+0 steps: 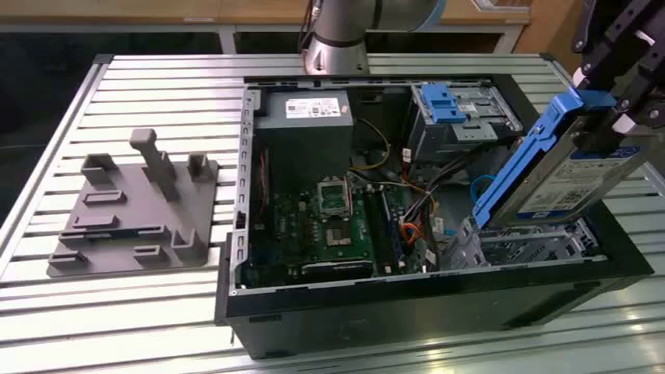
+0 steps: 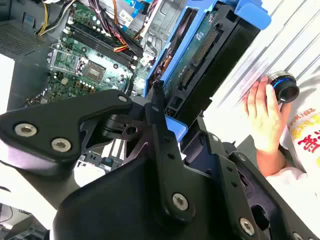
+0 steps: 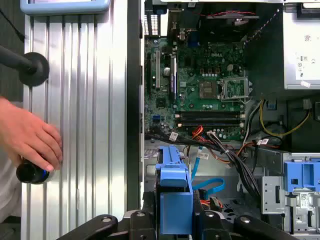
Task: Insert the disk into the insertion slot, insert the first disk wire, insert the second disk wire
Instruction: 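Insert the disk into the insertion slot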
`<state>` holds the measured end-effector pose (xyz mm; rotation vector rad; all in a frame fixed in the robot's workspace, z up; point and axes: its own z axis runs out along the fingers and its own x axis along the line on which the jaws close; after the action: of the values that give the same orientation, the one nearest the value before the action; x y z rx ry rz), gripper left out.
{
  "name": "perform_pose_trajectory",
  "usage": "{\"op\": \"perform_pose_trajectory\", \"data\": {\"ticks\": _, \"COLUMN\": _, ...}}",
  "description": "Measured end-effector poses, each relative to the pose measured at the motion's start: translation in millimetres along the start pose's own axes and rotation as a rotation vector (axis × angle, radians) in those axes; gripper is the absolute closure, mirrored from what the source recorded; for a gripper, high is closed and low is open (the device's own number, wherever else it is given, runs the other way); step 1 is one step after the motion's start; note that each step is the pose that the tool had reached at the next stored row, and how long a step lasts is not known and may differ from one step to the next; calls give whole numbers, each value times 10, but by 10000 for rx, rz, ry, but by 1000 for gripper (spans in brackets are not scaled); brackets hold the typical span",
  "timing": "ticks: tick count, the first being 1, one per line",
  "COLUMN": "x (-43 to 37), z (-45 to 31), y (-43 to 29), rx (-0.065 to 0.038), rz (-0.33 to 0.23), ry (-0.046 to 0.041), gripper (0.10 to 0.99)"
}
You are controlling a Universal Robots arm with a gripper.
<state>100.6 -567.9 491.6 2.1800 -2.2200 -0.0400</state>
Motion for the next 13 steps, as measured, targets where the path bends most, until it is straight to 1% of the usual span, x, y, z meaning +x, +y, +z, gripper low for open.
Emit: {"op": "perform_pose_trajectory", "data": {"ticks": 13, "x": 0, "z": -1, "y": 0, "rx": 0, "rz": -1, "ry": -7, "gripper": 725}}
